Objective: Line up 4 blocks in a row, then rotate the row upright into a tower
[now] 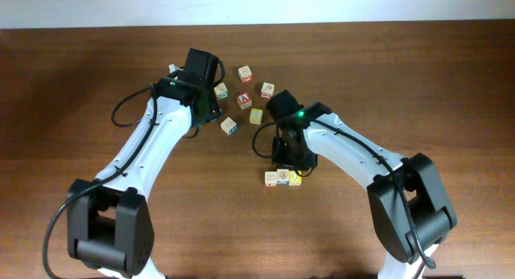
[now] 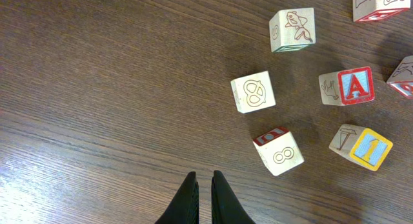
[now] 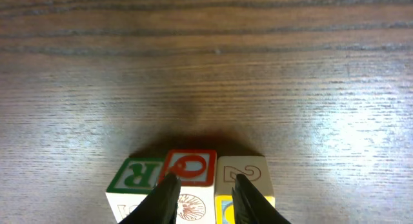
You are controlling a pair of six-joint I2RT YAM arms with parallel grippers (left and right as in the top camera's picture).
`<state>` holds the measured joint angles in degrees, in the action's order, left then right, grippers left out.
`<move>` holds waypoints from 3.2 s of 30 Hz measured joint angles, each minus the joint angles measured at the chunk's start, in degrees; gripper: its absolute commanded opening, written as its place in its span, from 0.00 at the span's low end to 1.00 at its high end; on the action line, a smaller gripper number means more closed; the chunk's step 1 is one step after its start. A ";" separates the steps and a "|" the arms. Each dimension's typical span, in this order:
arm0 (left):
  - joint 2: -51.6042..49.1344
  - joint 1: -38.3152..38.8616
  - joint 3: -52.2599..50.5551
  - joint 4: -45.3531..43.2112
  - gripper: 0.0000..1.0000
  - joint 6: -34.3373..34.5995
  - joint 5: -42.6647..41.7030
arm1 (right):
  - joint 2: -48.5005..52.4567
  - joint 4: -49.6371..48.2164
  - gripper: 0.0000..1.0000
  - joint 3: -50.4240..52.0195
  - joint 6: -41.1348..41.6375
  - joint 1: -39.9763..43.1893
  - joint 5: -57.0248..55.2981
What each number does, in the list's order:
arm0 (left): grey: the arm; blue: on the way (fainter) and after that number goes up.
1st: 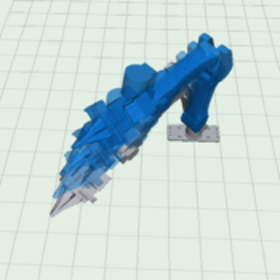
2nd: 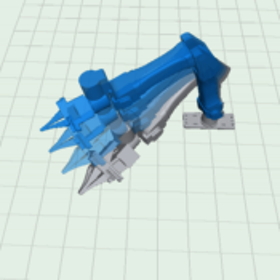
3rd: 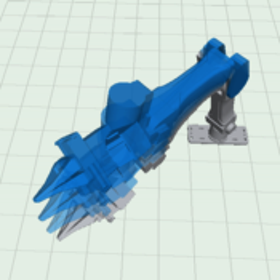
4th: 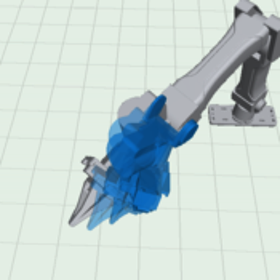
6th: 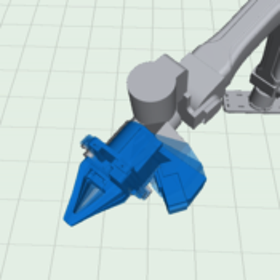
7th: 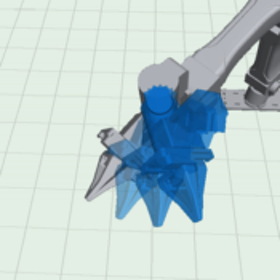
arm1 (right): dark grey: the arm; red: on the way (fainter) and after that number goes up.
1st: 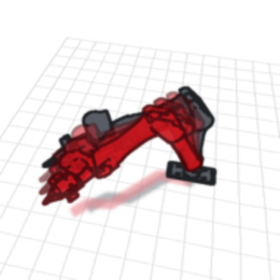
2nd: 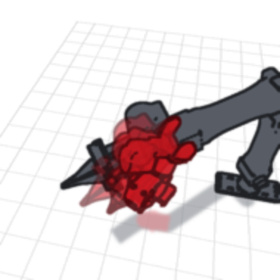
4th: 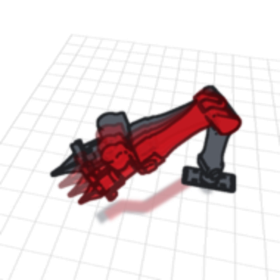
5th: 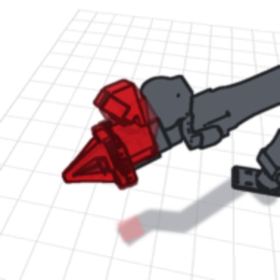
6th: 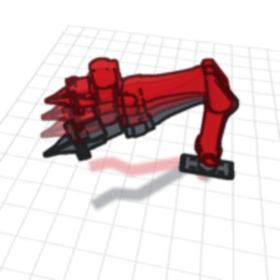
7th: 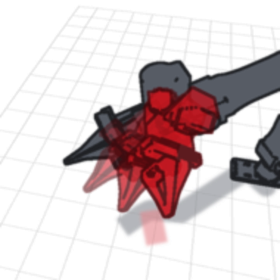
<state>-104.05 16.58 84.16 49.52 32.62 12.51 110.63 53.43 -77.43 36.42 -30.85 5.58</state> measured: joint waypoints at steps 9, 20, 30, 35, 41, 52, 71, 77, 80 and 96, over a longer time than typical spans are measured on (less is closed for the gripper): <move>0.00 0.00 0.00 0.15 0.08 0.00 0.00 | 0.02 -1.88 0.30 0.07 -0.98 0.00 1.16; 0.00 0.00 0.00 0.37 0.08 0.00 0.00 | 3.45 -2.67 0.29 0.07 -2.27 1.57 3.34; 0.00 0.00 0.00 0.37 0.08 0.00 0.00 | 3.45 -0.76 0.29 0.07 -2.58 1.57 4.63; 0.00 0.00 -0.02 0.39 0.08 0.00 0.00 | 3.54 4.98 0.30 -5.95 -3.72 2.05 3.91; 0.00 0.00 -0.02 0.57 0.08 0.00 0.00 | -0.35 20.33 0.29 -13.55 -6.88 3.34 2.43; 0.00 0.00 -0.07 0.59 0.09 0.00 0.00 | -1.03 15.96 0.25 -0.09 -8.81 -1.25 2.12; 0.00 0.00 -0.07 0.59 0.09 0.00 -0.02 | -1.05 7.13 0.25 4.96 -9.27 -1.25 1.27; 0.00 0.00 -0.07 0.59 0.10 0.00 -0.02 | -1.05 6.38 0.24 4.96 -9.27 -1.25 1.07; 0.00 0.00 -0.07 0.61 0.14 0.00 -0.02 | -1.14 9.53 0.25 4.42 -9.51 -1.22 1.11; 0.00 4.59 -0.79 7.04 0.00 -2.84 -16.61 | -22.34 10.71 0.23 5.40 -28.96 28.37 18.56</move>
<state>-104.05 21.17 83.37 56.55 29.78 -4.10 88.29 64.14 -72.03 7.46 -2.48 24.14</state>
